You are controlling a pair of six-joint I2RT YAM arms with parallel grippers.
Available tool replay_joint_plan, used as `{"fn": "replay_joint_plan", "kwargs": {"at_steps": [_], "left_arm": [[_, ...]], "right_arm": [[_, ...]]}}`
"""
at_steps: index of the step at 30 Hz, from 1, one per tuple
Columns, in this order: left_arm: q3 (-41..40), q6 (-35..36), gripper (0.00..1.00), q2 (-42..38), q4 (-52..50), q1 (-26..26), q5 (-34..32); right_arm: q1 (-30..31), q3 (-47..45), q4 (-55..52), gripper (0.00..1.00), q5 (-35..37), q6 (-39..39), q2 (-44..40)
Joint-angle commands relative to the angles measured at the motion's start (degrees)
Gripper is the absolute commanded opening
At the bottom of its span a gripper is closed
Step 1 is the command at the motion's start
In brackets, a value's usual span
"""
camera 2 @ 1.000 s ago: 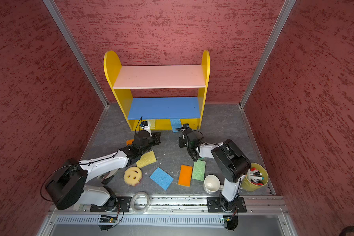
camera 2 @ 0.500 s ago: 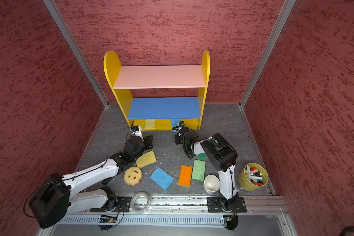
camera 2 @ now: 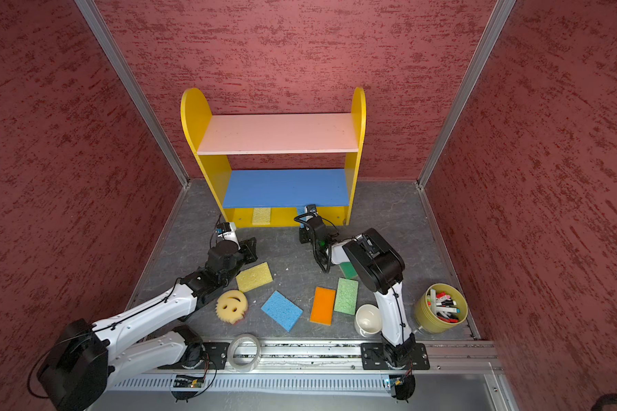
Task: Arrange cleaning sponges on a shelf
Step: Move the cleaning sponge to the shelf.
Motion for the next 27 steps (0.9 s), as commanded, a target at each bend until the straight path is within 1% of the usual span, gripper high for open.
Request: {"fn": "replay_joint_plan", "kwargs": {"at_steps": [1,7,10,13,16,20,24,27], "left_arm": [[-0.52,1.13,0.21,-1.50,-1.27,0.52,-0.64],[-1.33,0.96,0.21,-2.69,-1.49,0.56,-0.57],[-1.84,0.44,0.22,-2.73,-1.48,0.76,-0.59],[-2.42,0.12,0.22,-2.93,-1.23,0.79,-0.43],[-2.97,0.03,0.23,-3.47,-1.06,0.91,-0.18],[-3.25,0.16,0.23,-3.58,-1.13,1.41,0.93],[-3.59,0.56,0.24,-4.06,-1.10,2.11,1.95],[-3.77,0.73,0.24,-4.73,-1.39,2.66,2.52]], "right_arm": [[0.45,-2.23,2.32,0.00,1.48,1.50,-2.53],[0.72,-7.19,0.55,0.00,-2.22,5.25,-7.38],[0.76,-7.89,-0.81,0.00,-4.53,8.36,-7.35],[0.67,-8.53,0.44,0.00,-7.70,14.28,-5.96],[0.50,-9.56,5.89,0.00,-11.39,22.02,-4.38],[-0.44,-13.18,19.70,0.00,-14.70,35.63,-2.28],[-2.30,-16.55,33.08,0.00,-14.58,48.04,1.06],[-3.49,-16.84,36.61,0.00,-14.29,52.46,2.72]]}}
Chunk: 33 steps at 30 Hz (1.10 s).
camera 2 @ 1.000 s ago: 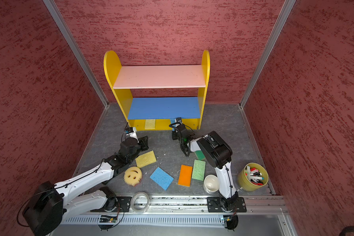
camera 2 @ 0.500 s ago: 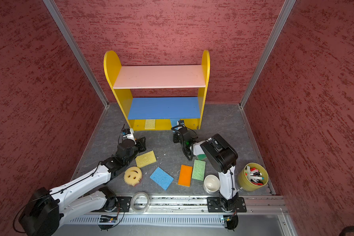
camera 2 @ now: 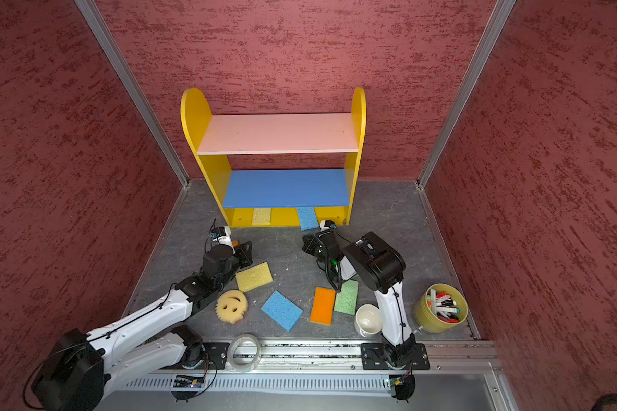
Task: Arrange cleaning sponges on a shelf
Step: Move the cleaning sponge to the shelf.
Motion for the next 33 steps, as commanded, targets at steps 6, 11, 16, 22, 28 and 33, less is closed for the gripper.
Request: {"fn": "replay_joint_plan", "kwargs": {"at_steps": [6,11,16,22,28,33], "left_arm": [[-1.65,0.95,0.25,-3.15,-1.25,1.79,1.70],[-2.36,0.71,0.25,-4.45,-2.17,3.21,2.51],[-2.58,0.44,0.26,-4.45,-2.17,4.11,3.27],[-2.23,0.46,0.26,-4.41,-2.40,4.61,3.74],[-1.89,0.54,0.26,-3.94,-2.61,5.03,4.42],[-1.88,0.28,0.27,-3.87,-2.76,5.07,4.80]], "right_arm": [[-2.02,0.61,8.43,0.00,0.21,11.80,2.42],[-2.11,1.04,4.37,0.00,3.70,12.45,1.58],[-2.12,3.38,-0.55,0.00,5.61,11.99,0.76],[-2.11,5.35,-6.76,0.00,10.47,15.55,-0.70],[-2.11,7.79,-16.93,0.00,14.80,16.58,-2.51],[-2.12,9.76,-19.06,0.00,14.73,15.53,-2.10]]}}
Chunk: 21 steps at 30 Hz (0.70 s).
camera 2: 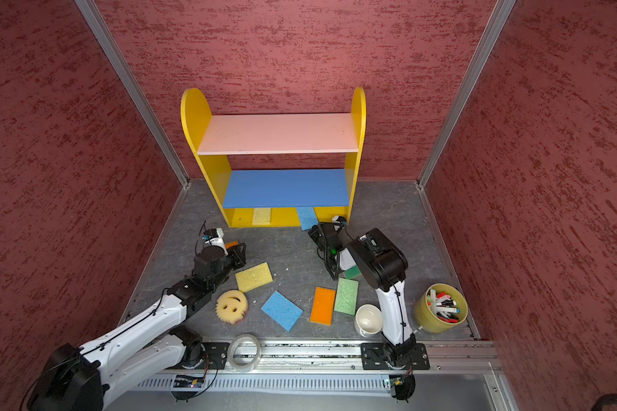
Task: Arrange cleaning sponges on a shelf
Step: Move the cleaning sponge to the shelf.
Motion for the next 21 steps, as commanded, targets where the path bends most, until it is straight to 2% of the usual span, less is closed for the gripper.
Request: {"fn": "replay_joint_plan", "kwargs": {"at_steps": [1,11,21], "left_arm": [[0.33,0.27,0.27,0.13,-0.70,0.37,0.75],[0.35,-0.08,0.27,0.33,-0.79,0.40,0.89],[0.42,-0.14,0.27,-0.42,-1.24,0.42,1.06]], "right_arm": [[-0.16,2.29,-4.09,0.00,2.69,1.39,-0.89],[0.38,5.63,-2.23,0.00,0.74,0.92,1.68],[2.29,-3.27,-1.87,0.00,1.22,-0.53,-5.03]]}}
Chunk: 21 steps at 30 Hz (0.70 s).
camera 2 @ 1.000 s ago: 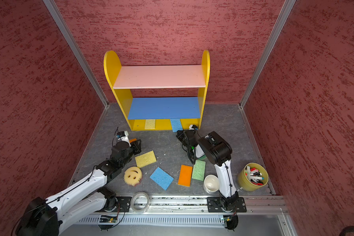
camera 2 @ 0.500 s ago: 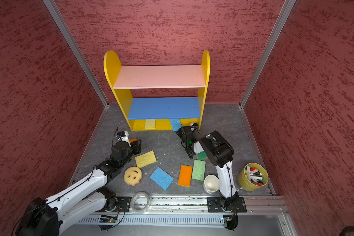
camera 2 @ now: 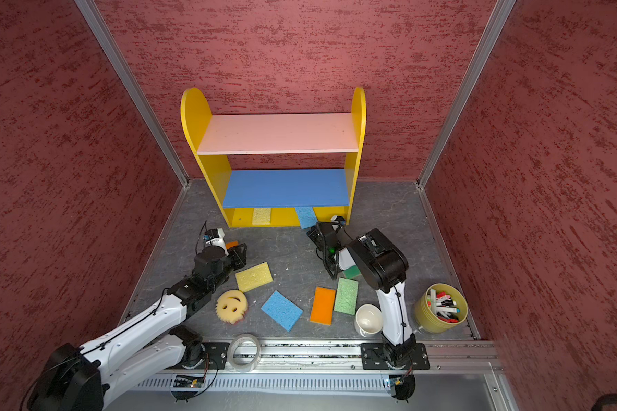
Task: Arrange cleaning sponges on a shelf
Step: Move the cleaning sponge to the shelf.
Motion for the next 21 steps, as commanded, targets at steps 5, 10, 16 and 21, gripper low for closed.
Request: {"fn": "replay_joint_plan", "kwargs": {"at_steps": [5,10,16,21], "left_arm": [[0.20,-0.45,0.27,-0.97,-1.23,0.38,0.12],[-0.02,-0.28,0.28,-1.43,-1.87,0.38,-0.72],[-0.07,0.63,0.28,-1.39,-2.06,0.71,-1.55],[-0.02,1.02,0.28,-1.34,-2.10,1.03,-1.55]], "right_arm": [[1.78,-2.05,-0.13,0.00,0.24,1.29,-2.19],[2.21,1.61,-1.33,0.00,-0.87,2.13,1.16],[2.36,6.57,-2.64,0.00,-0.93,1.96,4.78],[2.37,11.64,-4.32,0.00,-0.62,1.30,7.76]]}}
